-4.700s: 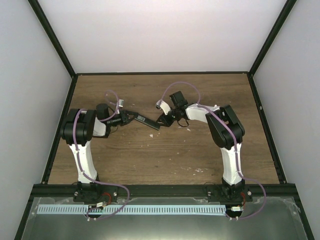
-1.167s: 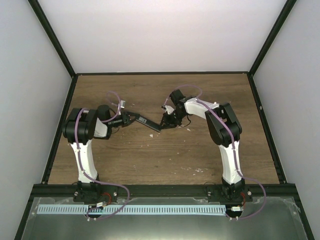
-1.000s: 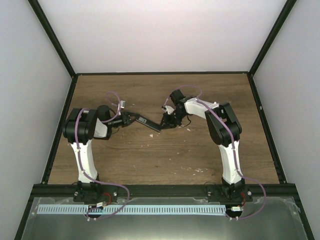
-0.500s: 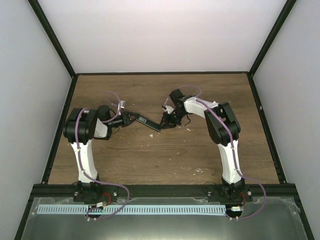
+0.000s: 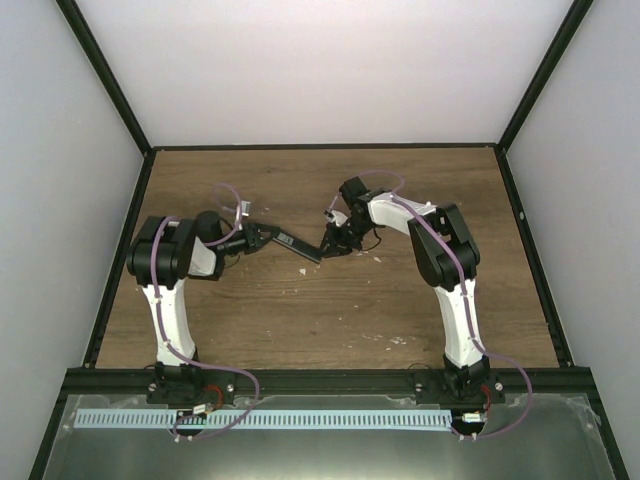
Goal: Load the batteries into the remote control
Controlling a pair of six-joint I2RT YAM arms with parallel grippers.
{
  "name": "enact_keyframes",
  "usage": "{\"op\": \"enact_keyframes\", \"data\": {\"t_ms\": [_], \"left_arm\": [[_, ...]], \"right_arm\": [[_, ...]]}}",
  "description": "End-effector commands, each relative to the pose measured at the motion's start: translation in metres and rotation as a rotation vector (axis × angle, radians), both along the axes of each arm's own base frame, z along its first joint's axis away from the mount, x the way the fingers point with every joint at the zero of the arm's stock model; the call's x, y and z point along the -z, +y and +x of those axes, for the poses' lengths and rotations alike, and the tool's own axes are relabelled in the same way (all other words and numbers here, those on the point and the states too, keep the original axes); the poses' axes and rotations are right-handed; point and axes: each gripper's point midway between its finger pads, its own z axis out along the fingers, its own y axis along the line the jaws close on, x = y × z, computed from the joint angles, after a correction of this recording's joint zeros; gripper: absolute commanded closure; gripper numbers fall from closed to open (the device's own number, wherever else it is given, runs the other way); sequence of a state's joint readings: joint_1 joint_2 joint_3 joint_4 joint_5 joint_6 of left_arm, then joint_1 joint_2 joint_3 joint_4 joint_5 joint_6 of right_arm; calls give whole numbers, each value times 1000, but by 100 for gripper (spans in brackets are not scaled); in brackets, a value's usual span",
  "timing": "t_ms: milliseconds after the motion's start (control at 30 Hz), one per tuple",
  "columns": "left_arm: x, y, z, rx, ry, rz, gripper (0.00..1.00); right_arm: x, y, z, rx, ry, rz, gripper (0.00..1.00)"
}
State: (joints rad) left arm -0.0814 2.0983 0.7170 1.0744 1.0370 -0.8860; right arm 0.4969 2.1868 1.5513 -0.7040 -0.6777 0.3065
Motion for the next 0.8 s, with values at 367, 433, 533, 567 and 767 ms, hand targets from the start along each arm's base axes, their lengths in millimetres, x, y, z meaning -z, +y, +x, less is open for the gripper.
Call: {"op": "enact_keyframes", "data": {"t_ms": [367, 433, 533, 567, 767], "left_arm": [[8, -28, -23, 90, -16, 5, 100], [6, -30, -23, 99, -22, 4, 100], [5, -34, -25, 112, -29, 3, 100], [4, -35, -25, 116, -32, 3, 100], [1, -39, -25, 132, -42, 1, 100]], "right_arm": [[15, 18, 23, -3, -58, 4, 86], [18, 16, 23, 0, -51, -21, 86], [18, 13, 28, 9, -62, -52, 85], [17, 12, 31, 12, -69, -64, 85], [14, 20, 41, 15, -71, -51, 85]]}}
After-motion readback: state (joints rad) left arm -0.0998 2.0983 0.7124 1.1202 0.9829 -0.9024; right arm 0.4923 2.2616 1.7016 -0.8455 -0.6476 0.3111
